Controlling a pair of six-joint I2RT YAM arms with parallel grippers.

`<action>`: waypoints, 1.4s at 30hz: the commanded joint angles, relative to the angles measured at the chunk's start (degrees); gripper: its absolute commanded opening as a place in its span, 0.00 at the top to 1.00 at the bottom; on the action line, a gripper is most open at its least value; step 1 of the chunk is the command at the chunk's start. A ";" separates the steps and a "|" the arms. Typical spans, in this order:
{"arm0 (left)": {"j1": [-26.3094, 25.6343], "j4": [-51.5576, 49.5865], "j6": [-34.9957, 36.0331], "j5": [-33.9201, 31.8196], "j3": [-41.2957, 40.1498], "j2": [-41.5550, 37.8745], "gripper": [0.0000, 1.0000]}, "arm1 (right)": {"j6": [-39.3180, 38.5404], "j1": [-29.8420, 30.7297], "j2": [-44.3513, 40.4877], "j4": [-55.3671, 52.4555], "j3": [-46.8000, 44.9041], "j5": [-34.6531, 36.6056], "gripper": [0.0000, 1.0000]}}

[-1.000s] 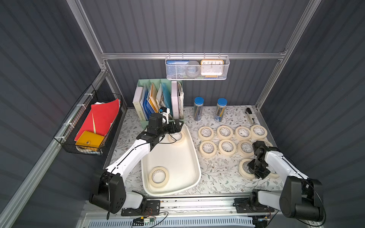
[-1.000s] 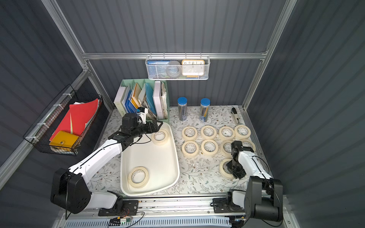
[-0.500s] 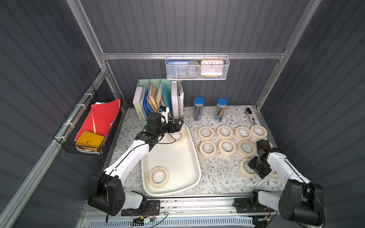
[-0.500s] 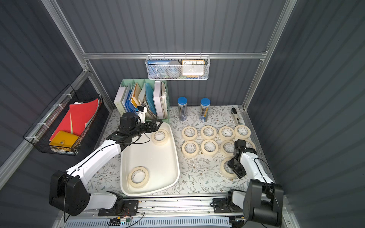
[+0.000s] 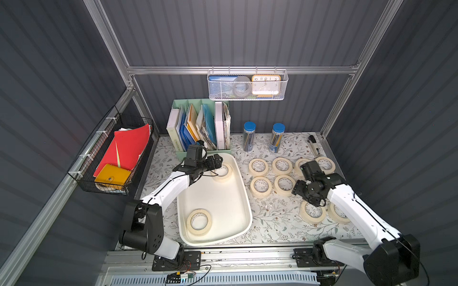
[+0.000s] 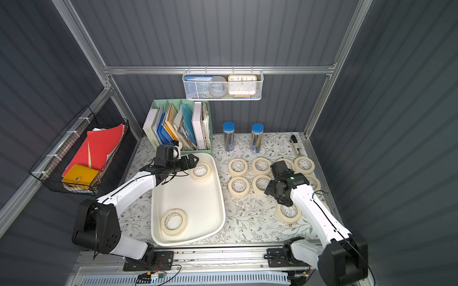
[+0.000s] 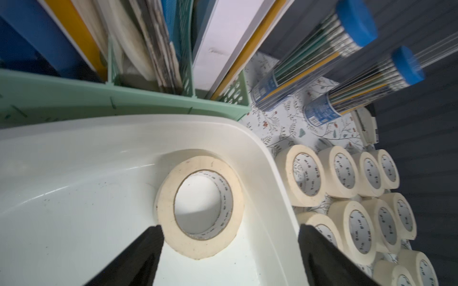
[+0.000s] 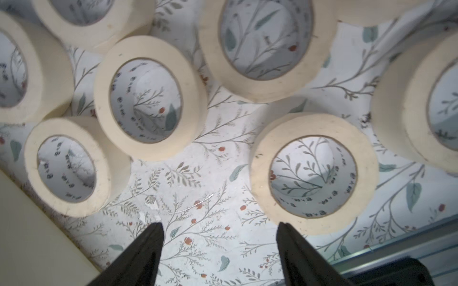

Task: Take out the art tape in the storage box
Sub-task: Pick up the art tape from the storage box.

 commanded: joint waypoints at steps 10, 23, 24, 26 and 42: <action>0.27 -7.72 -3.37 -11.63 5.17 14.56 0.08 | -9.56 13.00 6.18 2.93 7.27 2.90 0.16; 0.11 -4.06 -3.85 -12.89 7.88 21.52 0.44 | -11.01 14.02 8.61 6.99 5.34 0.36 0.16; 0.05 -3.73 -4.05 -12.79 7.72 21.19 0.50 | -10.91 14.24 8.85 7.46 5.34 0.29 0.16; -0.17 -3.49 -4.23 -13.24 7.53 20.29 0.63 | -10.69 14.64 9.57 8.57 5.66 -0.10 0.16; -9.88 -16.98 -1.03 -26.17 14.48 10.65 0.90 | -12.94 20.09 29.05 13.74 29.84 -5.97 0.17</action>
